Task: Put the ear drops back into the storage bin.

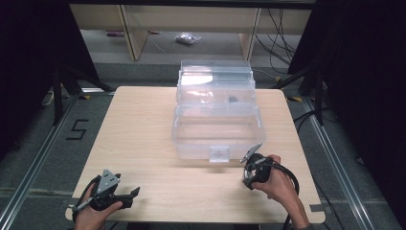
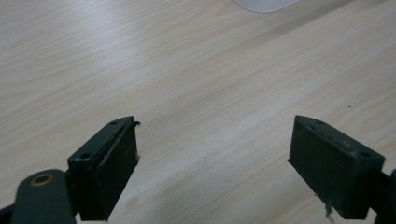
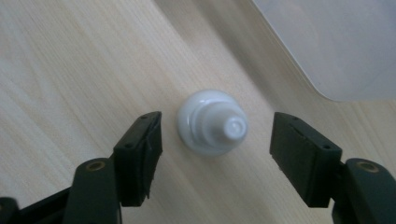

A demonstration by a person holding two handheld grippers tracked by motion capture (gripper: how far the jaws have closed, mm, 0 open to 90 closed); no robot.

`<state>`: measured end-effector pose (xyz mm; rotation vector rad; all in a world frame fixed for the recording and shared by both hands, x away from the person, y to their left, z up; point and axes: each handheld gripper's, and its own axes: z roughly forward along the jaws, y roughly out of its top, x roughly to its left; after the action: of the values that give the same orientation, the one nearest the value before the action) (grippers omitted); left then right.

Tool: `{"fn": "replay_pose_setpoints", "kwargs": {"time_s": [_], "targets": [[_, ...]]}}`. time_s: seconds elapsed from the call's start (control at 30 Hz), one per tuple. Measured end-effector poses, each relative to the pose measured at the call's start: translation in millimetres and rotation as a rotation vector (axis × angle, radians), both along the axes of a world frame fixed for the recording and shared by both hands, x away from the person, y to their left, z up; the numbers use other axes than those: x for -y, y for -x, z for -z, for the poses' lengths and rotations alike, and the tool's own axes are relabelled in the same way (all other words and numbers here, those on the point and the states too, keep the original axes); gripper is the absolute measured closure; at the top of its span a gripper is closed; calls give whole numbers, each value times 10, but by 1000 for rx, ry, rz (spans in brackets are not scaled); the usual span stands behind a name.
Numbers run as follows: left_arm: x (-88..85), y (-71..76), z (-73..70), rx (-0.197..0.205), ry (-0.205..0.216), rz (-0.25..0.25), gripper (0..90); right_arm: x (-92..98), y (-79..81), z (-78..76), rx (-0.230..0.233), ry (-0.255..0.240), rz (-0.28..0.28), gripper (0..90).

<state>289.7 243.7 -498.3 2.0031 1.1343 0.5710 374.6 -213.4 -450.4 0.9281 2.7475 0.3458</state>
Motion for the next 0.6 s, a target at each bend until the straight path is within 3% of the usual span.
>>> {"fn": "replay_pose_setpoints", "kwargs": {"time_s": [0.13,0.2,0.6], "targets": [[-12,-9,1,-2,-14,1,149,-47,-37,7,-22,19,-15,386],[-5,1,-1,1,6,-1,149,-75,-73,25,-37,35,-29,421],[4,-3,2,2,19,-4,149,-106,-121,53,-75,42,-67,528]]}}
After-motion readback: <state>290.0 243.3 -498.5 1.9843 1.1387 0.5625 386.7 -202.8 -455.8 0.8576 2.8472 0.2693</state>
